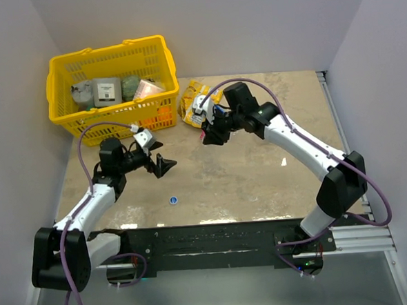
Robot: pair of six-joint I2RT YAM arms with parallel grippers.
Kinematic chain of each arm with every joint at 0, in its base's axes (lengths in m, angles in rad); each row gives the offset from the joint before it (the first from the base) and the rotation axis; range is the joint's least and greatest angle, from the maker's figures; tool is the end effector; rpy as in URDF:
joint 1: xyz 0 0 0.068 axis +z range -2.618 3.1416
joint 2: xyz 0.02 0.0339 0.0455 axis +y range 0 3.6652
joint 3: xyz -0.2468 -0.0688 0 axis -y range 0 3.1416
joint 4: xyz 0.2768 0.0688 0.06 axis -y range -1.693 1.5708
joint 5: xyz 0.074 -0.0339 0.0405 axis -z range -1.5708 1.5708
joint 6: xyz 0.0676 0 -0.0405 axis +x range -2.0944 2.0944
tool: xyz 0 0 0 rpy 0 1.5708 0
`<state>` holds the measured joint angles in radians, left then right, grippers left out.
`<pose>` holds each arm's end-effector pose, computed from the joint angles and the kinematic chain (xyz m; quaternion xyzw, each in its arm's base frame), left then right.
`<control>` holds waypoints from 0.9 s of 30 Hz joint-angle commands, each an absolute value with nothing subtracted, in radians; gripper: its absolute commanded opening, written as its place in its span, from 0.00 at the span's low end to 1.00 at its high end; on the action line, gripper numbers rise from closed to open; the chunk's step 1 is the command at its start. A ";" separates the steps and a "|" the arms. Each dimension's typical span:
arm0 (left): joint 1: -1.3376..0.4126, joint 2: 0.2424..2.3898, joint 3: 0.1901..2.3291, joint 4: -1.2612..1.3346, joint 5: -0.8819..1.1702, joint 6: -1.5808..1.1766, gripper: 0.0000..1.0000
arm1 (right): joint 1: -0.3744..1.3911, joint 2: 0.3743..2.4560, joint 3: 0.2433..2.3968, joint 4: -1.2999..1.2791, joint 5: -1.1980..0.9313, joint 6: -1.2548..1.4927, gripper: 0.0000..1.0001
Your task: Screw on the bottle caps
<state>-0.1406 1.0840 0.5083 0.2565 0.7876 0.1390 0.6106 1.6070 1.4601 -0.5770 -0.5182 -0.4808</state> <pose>0.2754 -0.0874 0.1931 0.3269 0.7098 -0.3114 0.5407 0.3175 0.2631 0.2911 -0.5474 0.6986 0.2588 0.3812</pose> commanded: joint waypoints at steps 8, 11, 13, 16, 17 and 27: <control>-0.179 1.259 0.546 0.577 1.026 0.015 1.00 | 0.624 1.635 1.660 -0.571 -0.656 -0.408 0.04; -0.192 1.290 0.566 0.587 1.034 0.023 1.00 | 0.627 1.649 1.695 -0.552 -0.693 -0.364 0.03; -0.196 1.307 0.575 0.601 1.026 0.012 1.00 | 0.630 1.658 1.715 -0.535 -0.709 -0.339 0.02; -0.198 1.344 0.584 0.652 1.032 -0.024 1.00 | 0.647 1.678 1.756 -0.531 -0.735 -0.319 0.00; -0.199 1.364 0.587 0.667 1.035 -0.029 1.00 | 0.655 1.683 1.769 -0.526 -0.747 -0.301 0.00; -0.207 1.456 0.667 0.651 1.108 -0.009 0.98 | 0.686 1.735 1.810 -0.476 -0.778 -0.250 0.00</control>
